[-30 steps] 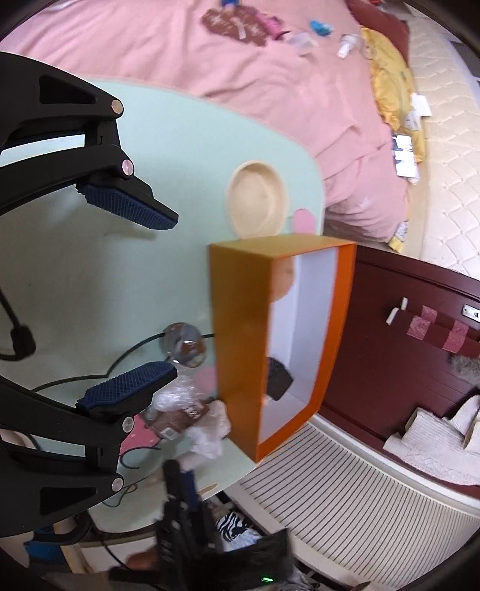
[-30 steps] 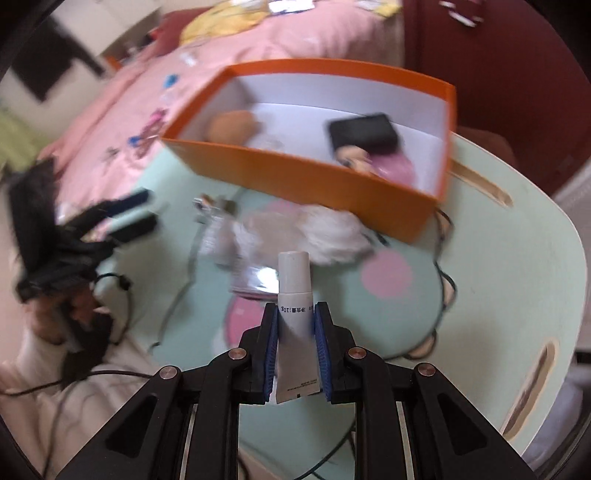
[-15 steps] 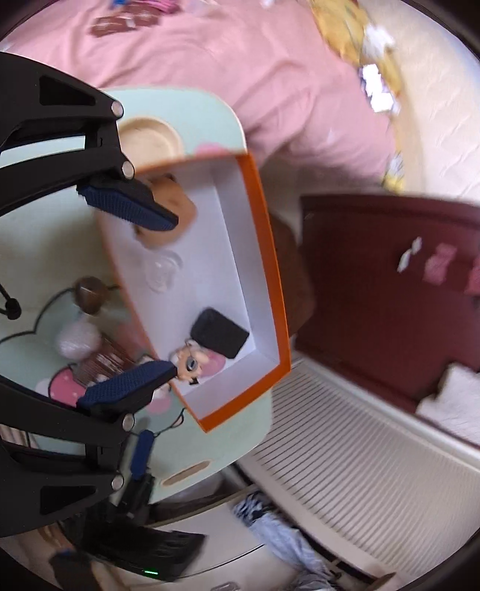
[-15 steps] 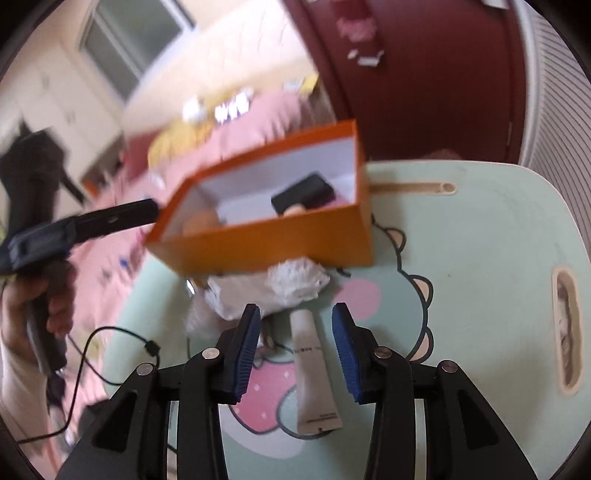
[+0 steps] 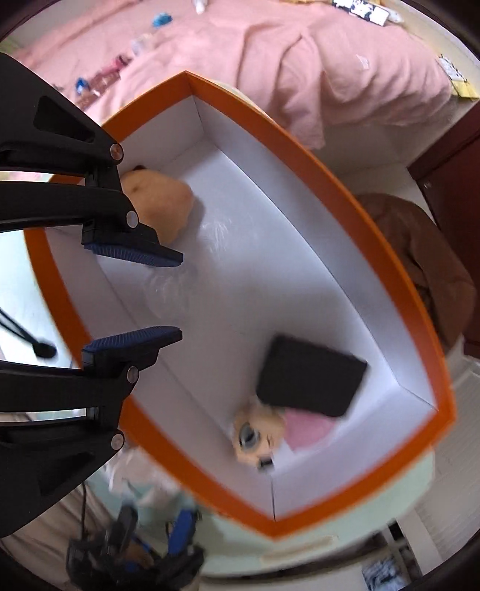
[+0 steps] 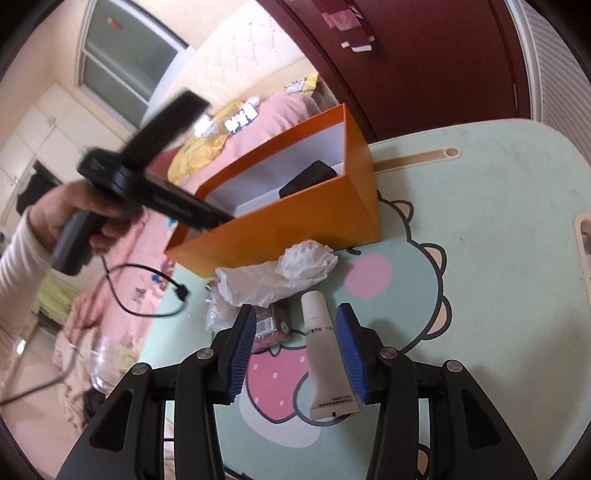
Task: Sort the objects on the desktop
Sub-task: 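Grasp the clear heart-shaped piece in the box with the left gripper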
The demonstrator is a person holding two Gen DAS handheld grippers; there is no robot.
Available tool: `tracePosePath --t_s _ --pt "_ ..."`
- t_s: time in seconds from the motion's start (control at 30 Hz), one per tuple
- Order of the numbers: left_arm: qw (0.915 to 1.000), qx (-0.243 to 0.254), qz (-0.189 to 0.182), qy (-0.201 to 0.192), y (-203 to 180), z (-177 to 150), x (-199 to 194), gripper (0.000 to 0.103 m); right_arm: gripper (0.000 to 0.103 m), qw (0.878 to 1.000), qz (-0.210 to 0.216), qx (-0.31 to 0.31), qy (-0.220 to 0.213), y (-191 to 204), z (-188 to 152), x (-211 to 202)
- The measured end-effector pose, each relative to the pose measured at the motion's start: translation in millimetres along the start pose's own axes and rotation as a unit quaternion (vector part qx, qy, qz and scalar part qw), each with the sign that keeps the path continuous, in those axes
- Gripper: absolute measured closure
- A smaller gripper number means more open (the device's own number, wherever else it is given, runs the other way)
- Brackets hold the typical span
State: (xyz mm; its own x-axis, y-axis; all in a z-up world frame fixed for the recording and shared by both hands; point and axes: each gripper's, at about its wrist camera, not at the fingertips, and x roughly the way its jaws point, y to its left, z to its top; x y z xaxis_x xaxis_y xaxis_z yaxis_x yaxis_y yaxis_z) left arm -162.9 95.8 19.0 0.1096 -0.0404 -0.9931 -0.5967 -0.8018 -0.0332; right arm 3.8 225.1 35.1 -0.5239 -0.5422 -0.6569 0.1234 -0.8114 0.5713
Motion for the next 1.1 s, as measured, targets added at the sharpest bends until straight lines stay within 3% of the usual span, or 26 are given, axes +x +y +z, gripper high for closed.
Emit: tracePosePath --t_s 0.2,0.5,0.63,0.9,1.0,1.1 --pt "0.9953 -0.055 -0.079 0.012 19.1 -2.7 13.4 0.063 0.057 1.0 0.012 0.015 0.0 2.3 -5.8 -2.5" --pt "0.9945 -0.062 -0.082 -0.022 18.6 -16.8 12.8 0.063 0.057 1.0 0.019 0.016 0.004 3.7 -5.2 -1.8" --pt "0.9911 -0.075 -0.101 -0.043 23.4 -22.0 8.1 0.063 0.057 1.0 0.018 0.012 0.003 4.2 -3.9 1.7" --pt "0.9706 -0.097 -0.16 -0.152 39.0 -63.1 -69.1 0.063 0.057 1.0 0.009 0.008 0.0 1.3 -2.1 7.0" --pt "0.9622 -0.1 -0.177 -0.181 33.4 -92.7 -78.2 0.063 0.057 1.0 0.004 0.007 0.003 0.4 -3.2 9.7" --pt "0.955 -0.117 -0.192 -0.193 36.1 -122.1 -62.2 0.063 0.056 1.0 0.0 0.006 0.002 -0.3 -3.6 11.0"
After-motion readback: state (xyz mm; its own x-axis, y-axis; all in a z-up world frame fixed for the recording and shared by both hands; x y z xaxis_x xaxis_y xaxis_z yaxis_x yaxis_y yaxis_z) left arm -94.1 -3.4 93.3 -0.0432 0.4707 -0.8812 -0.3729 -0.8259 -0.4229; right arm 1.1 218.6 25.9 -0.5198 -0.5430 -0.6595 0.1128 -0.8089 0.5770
